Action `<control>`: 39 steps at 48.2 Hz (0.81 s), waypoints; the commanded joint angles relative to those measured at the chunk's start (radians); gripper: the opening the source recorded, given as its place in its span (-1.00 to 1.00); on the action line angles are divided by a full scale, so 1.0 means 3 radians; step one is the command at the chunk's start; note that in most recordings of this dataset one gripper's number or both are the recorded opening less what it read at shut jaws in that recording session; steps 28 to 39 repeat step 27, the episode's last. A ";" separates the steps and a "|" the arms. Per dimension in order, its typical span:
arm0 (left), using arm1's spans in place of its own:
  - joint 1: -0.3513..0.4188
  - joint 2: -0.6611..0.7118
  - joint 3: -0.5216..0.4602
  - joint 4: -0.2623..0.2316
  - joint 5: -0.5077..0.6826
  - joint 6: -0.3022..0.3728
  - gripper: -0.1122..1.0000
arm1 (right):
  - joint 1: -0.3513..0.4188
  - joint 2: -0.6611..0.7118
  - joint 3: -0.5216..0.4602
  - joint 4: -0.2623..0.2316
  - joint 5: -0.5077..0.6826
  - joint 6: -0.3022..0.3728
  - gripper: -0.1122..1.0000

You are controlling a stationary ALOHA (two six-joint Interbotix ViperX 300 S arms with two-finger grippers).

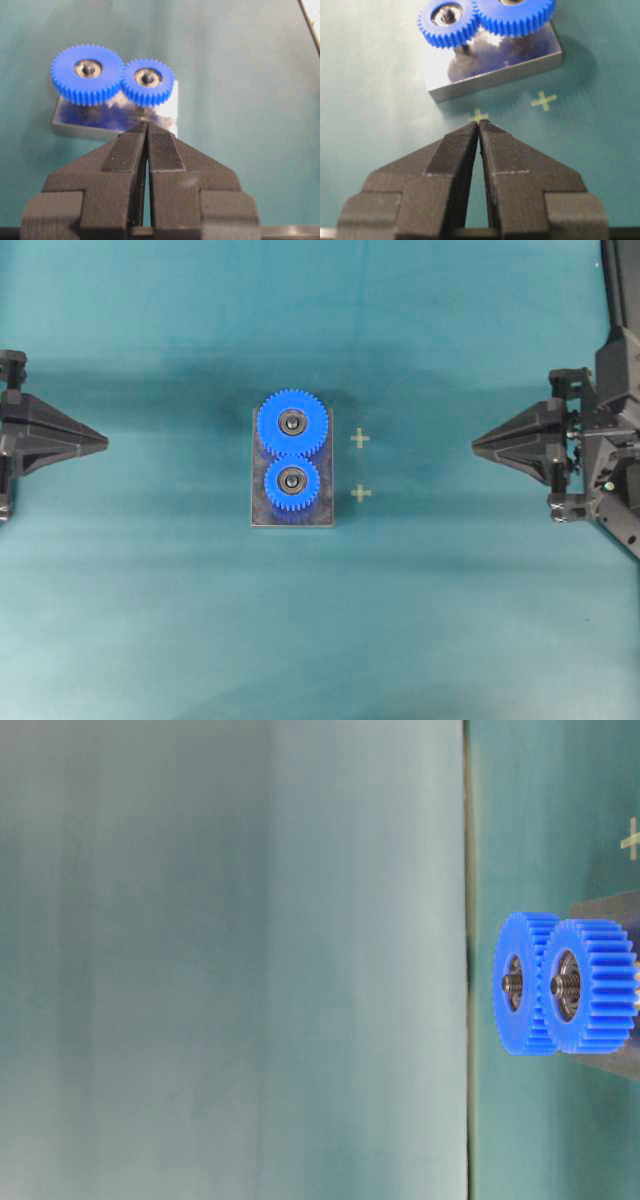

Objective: Fit the small gear onto the shaft.

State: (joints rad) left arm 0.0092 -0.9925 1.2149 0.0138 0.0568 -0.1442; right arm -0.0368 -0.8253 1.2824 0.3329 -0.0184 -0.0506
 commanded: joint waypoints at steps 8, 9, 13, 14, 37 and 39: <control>-0.0010 0.0015 -0.0036 0.0005 -0.0031 0.0046 -0.80 | -0.0015 -0.0031 -0.0010 0.0000 -0.0026 0.0010 -0.46; -0.0005 0.0015 -0.0036 0.0010 -0.0031 0.0051 -0.80 | -0.0015 -0.0031 -0.0010 -0.0005 -0.0031 0.0015 -0.46; -0.0005 0.0015 -0.0036 0.0010 -0.0031 0.0072 -0.80 | -0.0015 -0.0031 -0.0010 -0.0005 -0.0031 0.0015 -0.46; -0.0005 0.0015 -0.0036 0.0010 -0.0031 0.0072 -0.80 | -0.0015 -0.0031 -0.0010 0.0000 -0.0026 0.0010 -0.46; -0.0005 -0.0077 0.0087 0.0005 -0.0128 0.0005 -0.80 | -0.0036 -0.0031 0.0046 0.0000 -0.0031 0.0020 -0.46; -0.0005 -0.0077 0.0087 0.0005 -0.0128 0.0005 -0.80 | -0.0036 -0.0031 0.0046 0.0000 -0.0031 0.0020 -0.46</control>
